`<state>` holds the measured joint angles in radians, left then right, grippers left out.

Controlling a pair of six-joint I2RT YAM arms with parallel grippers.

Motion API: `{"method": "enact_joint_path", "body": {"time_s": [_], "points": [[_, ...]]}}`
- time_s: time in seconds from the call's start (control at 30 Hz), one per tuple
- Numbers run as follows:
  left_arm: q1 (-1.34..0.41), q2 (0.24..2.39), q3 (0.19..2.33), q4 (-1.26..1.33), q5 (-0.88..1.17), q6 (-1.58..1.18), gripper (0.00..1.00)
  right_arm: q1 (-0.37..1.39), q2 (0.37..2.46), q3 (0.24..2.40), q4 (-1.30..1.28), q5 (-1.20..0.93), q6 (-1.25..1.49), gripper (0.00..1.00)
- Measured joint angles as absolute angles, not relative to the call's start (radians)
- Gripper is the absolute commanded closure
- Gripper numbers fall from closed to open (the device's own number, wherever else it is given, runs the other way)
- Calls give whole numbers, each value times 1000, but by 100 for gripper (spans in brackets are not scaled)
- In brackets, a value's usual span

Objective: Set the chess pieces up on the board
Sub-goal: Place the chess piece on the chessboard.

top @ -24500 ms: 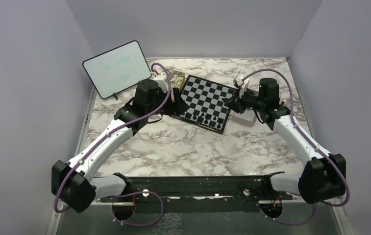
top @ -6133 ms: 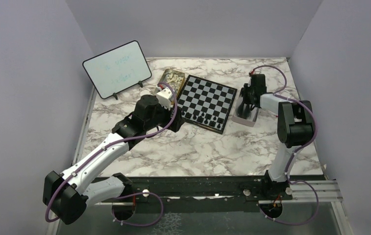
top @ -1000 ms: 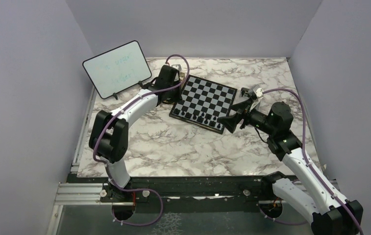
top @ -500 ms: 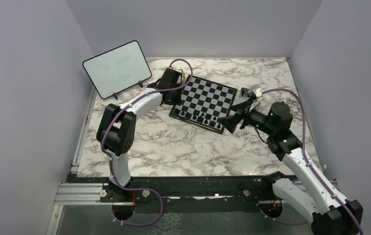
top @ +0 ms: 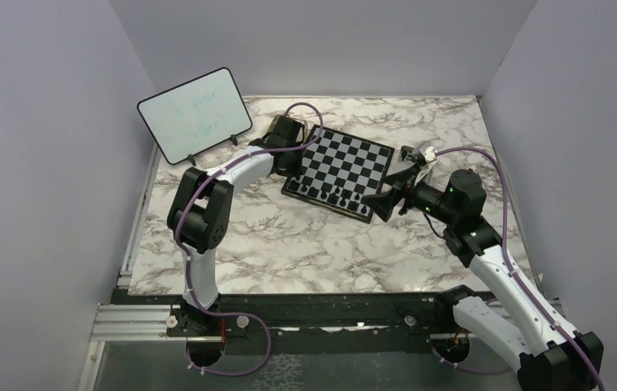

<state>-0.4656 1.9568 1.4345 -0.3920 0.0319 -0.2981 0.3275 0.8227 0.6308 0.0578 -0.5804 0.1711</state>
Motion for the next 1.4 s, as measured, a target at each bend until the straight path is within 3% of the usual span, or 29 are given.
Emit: {"method": "enact_joint_path", "body": {"time_s": [0.53, 1.0, 1.4], "points": [[-464, 1977, 1446, -390, 32, -289, 99, 327, 830, 631, 57, -580, 164, 0], [-464, 1982, 1449, -397, 31, -286, 71, 328, 840, 631, 56, -569, 165, 0], [-459, 1940, 1499, -459, 33, -281, 54, 328, 918, 702, -51, -388, 221, 0]]}}
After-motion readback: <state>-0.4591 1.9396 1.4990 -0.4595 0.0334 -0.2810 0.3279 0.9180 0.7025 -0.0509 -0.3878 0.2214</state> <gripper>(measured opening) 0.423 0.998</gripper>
